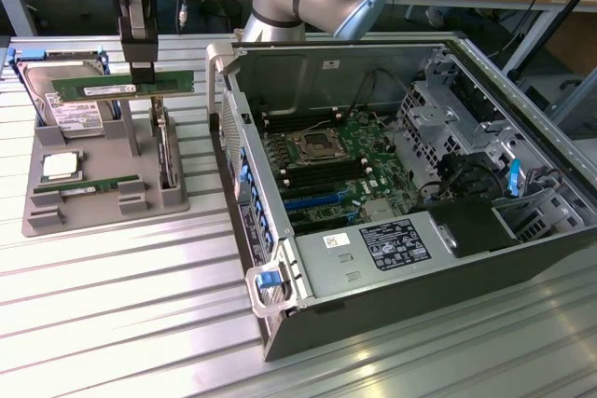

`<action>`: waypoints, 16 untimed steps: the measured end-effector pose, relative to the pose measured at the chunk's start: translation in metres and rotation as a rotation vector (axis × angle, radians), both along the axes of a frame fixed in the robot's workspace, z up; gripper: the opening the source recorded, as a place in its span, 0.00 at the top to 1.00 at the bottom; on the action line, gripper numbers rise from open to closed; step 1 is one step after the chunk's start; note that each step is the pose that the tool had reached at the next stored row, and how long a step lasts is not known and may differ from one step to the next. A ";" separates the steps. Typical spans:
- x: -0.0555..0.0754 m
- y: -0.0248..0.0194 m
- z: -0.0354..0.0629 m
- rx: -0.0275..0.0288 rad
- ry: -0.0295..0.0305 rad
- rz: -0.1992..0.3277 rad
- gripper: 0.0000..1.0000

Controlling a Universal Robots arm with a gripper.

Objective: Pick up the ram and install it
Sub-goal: 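Pick up the ram and move it above insertion slot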

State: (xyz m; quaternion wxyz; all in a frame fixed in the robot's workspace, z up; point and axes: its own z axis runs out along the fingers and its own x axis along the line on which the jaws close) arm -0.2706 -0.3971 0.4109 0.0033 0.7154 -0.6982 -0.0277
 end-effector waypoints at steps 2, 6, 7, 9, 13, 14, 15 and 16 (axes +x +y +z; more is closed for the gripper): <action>0.001 0.0000 0.0000 0.0000 0.0000 0.000 0.88; 0.002 0.0000 0.0000 0.0000 0.0000 0.000 0.88; 0.002 0.0000 0.0000 0.0000 -0.0001 0.000 0.88; 0.002 0.0000 0.0000 0.0000 0.0000 0.000 0.88; 0.004 0.0000 0.0000 0.0001 0.0000 0.000 0.88; 0.004 0.0000 0.0000 0.0000 0.0000 0.000 0.88; 0.004 0.0000 0.0000 0.0000 0.0000 0.000 0.88; 0.005 0.0000 0.0000 0.0000 0.0000 0.000 0.88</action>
